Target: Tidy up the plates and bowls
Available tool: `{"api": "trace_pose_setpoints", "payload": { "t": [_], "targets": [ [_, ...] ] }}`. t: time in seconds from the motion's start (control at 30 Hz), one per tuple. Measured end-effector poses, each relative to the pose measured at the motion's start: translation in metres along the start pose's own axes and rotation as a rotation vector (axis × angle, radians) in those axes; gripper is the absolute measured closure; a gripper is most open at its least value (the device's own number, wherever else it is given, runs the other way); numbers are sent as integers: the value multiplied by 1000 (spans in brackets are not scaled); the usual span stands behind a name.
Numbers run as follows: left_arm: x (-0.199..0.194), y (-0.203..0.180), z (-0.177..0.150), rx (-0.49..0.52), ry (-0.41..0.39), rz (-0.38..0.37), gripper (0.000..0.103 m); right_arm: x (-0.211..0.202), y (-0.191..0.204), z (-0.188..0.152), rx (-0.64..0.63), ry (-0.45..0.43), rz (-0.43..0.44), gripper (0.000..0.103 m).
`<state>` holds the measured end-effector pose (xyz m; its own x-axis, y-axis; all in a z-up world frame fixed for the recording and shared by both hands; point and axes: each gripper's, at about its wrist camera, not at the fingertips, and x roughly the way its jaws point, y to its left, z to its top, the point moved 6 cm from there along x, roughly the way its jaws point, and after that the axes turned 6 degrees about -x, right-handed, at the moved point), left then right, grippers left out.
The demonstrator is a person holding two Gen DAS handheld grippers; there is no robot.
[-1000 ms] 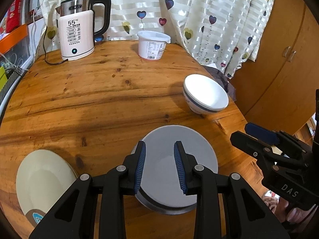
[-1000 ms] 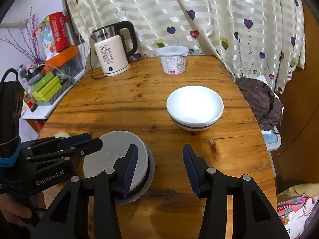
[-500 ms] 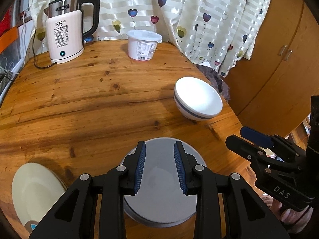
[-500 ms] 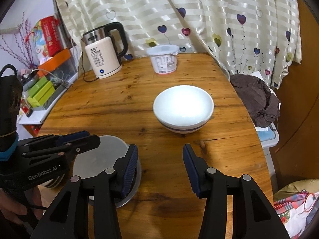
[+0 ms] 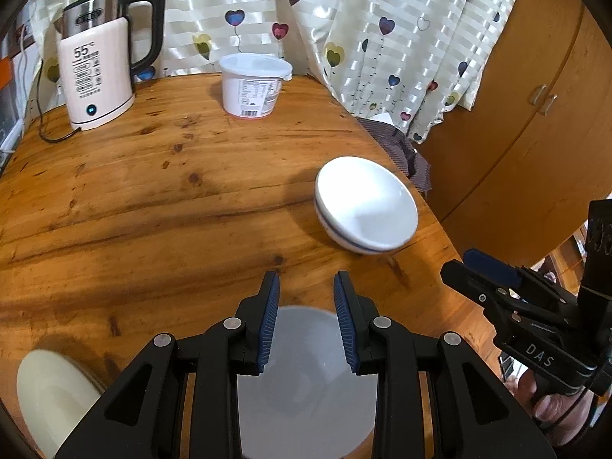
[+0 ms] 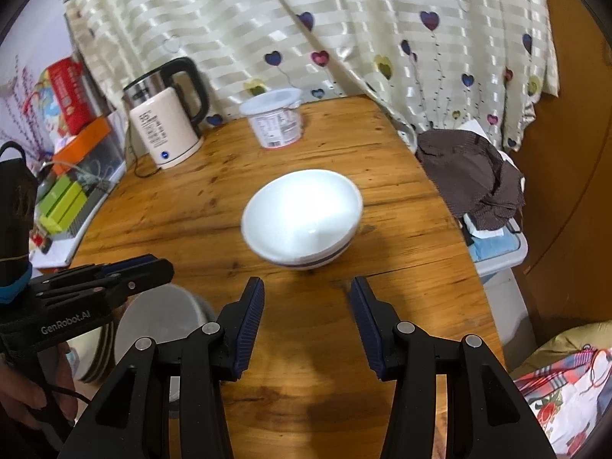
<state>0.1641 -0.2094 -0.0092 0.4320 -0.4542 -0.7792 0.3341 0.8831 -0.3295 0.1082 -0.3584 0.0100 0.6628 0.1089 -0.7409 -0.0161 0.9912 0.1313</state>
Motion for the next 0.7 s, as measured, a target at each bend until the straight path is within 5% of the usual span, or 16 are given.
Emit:
{"api": "trace_pose_setpoints", "payload": {
  "t": [0.7],
  "targets": [
    [54, -16, 37, -21, 87, -71, 72, 44, -36, 24, 83, 24, 20, 72]
  ]
}}
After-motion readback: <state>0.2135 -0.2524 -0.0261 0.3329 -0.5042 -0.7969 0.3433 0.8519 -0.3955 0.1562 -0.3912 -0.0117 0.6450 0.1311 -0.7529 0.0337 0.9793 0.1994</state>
